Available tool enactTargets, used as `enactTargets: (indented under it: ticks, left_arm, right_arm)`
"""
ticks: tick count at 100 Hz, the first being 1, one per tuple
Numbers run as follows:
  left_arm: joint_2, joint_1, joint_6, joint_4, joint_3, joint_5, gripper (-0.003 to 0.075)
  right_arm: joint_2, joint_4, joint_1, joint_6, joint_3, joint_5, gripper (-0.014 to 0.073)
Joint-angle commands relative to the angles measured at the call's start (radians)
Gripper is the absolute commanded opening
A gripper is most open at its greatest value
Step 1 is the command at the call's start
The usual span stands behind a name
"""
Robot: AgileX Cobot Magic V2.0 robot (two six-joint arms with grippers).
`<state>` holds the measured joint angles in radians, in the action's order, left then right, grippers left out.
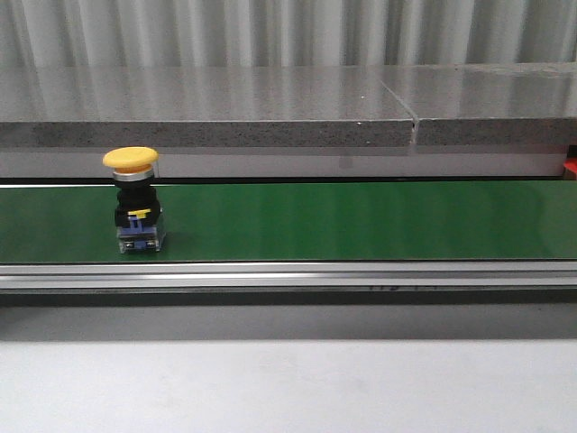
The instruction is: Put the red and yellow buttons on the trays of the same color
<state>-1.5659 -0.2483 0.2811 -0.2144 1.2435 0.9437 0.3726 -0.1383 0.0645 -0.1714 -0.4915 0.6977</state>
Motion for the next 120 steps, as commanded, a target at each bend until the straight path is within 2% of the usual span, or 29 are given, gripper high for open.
enactTargets:
  ticks: [1, 11, 18, 25, 37, 39, 57, 81, 97, 120]
  left_arm:
    - [0.068, 0.007, -0.003, -0.032, 0.03, -0.058, 0.0573]
    - [0.107, 0.007, 0.021, -0.036, 0.03, -0.08, 0.0565]
    - [0.138, 0.016, 0.058, -0.041, 0.03, -0.08, 0.0512]
    - [0.168, 0.042, 0.058, -0.041, 0.028, -0.087, 0.0375]
    - [0.22, 0.117, 0.058, 0.003, 0.028, -0.1, 0.0009]
    - [0.225, 0.133, 0.058, 0.011, 0.028, -0.1, -0.0025]
    - [0.31, 0.258, 0.058, 0.048, 0.004, -0.135, -0.0021]
    - [0.456, 0.393, 0.011, 0.058, -0.123, -0.22, -0.0021]
    - [0.573, 0.432, 0.011, 0.051, -0.214, -0.242, -0.0021]
    - [0.774, 0.432, 0.011, 0.008, -0.382, -0.265, -0.0021]
  right_arm:
    - [0.004, 0.001, 0.001, -0.012, -0.024, -0.062, -0.0069]
    - [0.004, 0.001, 0.001, -0.012, -0.024, -0.062, -0.0069]
    - [0.004, 0.001, 0.001, -0.012, -0.024, -0.062, -0.0069]
    - [0.004, 0.001, 0.001, -0.012, -0.024, -0.062, -0.0069]
    - [0.004, 0.001, 0.001, -0.012, -0.024, -0.062, -0.0069]
    - [0.004, 0.001, 0.001, -0.012, -0.024, -0.062, -0.0069]
    - [0.004, 0.001, 0.001, -0.012, -0.024, -0.062, -0.0069]
    - [0.004, 0.001, 0.001, -0.012, -0.024, -0.062, -0.0069]
    - [0.004, 0.001, 0.001, -0.012, -0.024, -0.062, -0.0069]
    - [0.004, 0.001, 0.001, -0.012, -0.024, -0.062, -0.0069]
